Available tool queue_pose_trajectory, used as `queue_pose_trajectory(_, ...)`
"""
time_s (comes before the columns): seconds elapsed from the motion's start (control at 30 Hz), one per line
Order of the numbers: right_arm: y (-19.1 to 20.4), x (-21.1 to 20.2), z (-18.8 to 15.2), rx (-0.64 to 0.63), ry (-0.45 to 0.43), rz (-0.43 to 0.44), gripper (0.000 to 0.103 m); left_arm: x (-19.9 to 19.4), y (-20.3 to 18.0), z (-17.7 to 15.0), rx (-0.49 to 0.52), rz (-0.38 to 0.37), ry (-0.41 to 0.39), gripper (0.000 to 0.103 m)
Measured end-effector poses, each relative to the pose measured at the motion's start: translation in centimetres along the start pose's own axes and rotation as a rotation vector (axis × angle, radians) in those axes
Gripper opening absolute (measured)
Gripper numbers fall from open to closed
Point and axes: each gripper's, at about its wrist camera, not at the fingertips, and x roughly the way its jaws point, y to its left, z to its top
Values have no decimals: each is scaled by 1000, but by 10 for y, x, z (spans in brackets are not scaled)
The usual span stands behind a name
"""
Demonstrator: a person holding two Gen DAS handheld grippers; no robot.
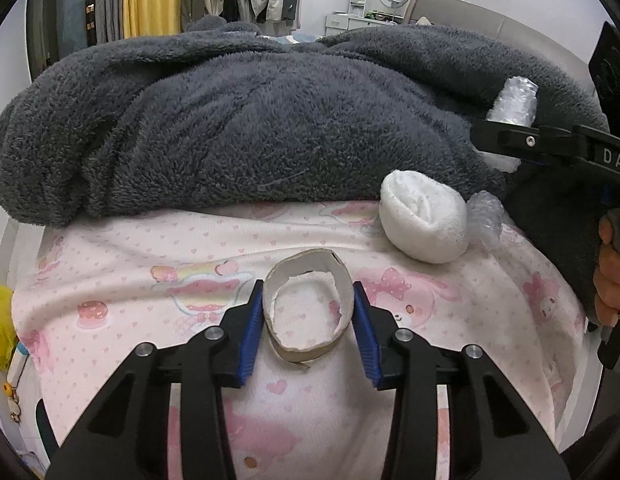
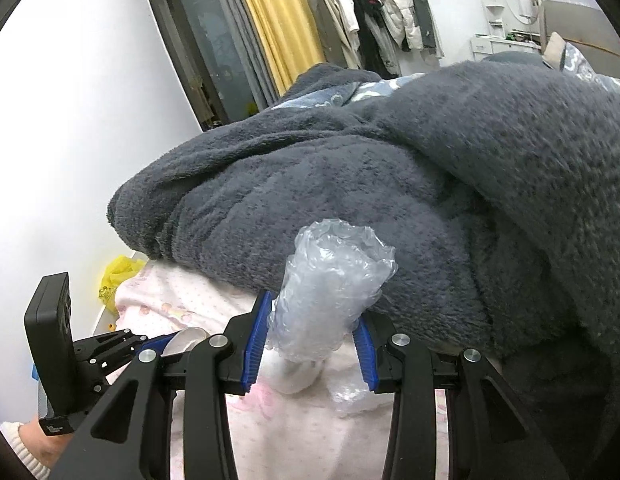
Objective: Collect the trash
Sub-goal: 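Close the left gripper on the brown tape core while the right gripper holds the bubble wrap, then carry the tape core with the left gripper and bubble wrap with the right over the bin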
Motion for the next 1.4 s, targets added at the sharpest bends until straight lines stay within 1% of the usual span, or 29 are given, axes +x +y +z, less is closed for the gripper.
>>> queue_pose_trajectory(0.23, 26, 10, 4, -33, 14, 14, 40, -22, 19, -6, -30, -6, -30, 44)
queue_pose_trajectory(0.47, 59, 26, 7, -84, 30, 25, 40, -46, 48, -16, -76, 10, -57, 44)
queue_pose_trajectory(0.5, 63, 28, 7, -89, 32, 27, 40, -46, 52, -13, -80, 14, -60, 44)
queue_pose_trajectory(0.77, 106, 49, 6, -151, 64, 58, 40, -65, 92, -18, -132, 64, -70, 45)
queue_pose_trajectory(1.03, 157, 67, 5, -210, 80, 104, 40, -89, 134, -30, -178, 124, -85, 45)
queue_pose_trajectory(1.4, 217, 91, 1, -258, 101, 160, 40, -101, 186, -54, -236, 185, -40, 45)
